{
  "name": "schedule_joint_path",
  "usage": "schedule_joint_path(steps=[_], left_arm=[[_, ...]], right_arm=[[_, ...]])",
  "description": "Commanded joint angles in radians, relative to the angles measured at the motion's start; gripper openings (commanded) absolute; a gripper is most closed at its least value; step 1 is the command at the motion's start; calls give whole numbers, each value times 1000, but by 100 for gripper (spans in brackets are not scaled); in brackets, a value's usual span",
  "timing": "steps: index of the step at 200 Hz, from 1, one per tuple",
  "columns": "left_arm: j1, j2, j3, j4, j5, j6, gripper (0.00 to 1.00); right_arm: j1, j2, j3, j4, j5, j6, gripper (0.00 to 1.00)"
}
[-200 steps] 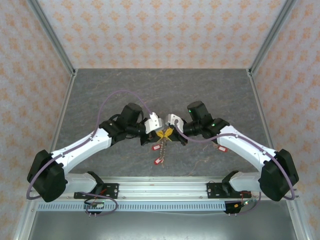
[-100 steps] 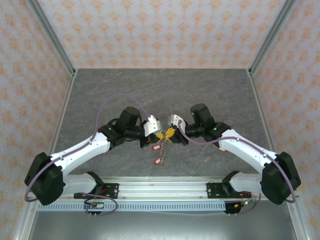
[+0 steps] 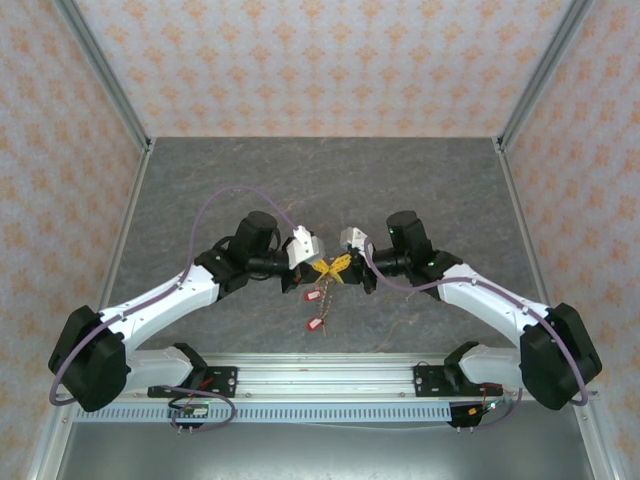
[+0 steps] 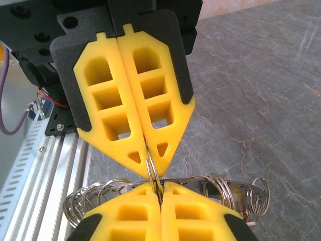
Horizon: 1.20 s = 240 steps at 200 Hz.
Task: Put the keys on the keyring
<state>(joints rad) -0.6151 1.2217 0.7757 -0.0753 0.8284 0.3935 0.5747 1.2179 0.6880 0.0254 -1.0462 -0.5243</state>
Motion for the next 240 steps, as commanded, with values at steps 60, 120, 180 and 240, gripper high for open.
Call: schedule_joint_path(steps=[60, 120, 180, 240], left_arm=[[-15, 24, 117, -207, -70, 148, 13], [-23, 61, 158, -225, -57, 156, 18], [-25, 77, 170, -235, -48, 157, 17], [-25, 73, 156, -178, -57, 132, 0]], right_arm=[[23, -42, 133, -272, 100, -159, 0], [42, -43, 163, -276, 102, -163, 0], [48, -50, 166, -235, 92, -127, 0], [48, -65, 140, -211, 115, -103, 4]])
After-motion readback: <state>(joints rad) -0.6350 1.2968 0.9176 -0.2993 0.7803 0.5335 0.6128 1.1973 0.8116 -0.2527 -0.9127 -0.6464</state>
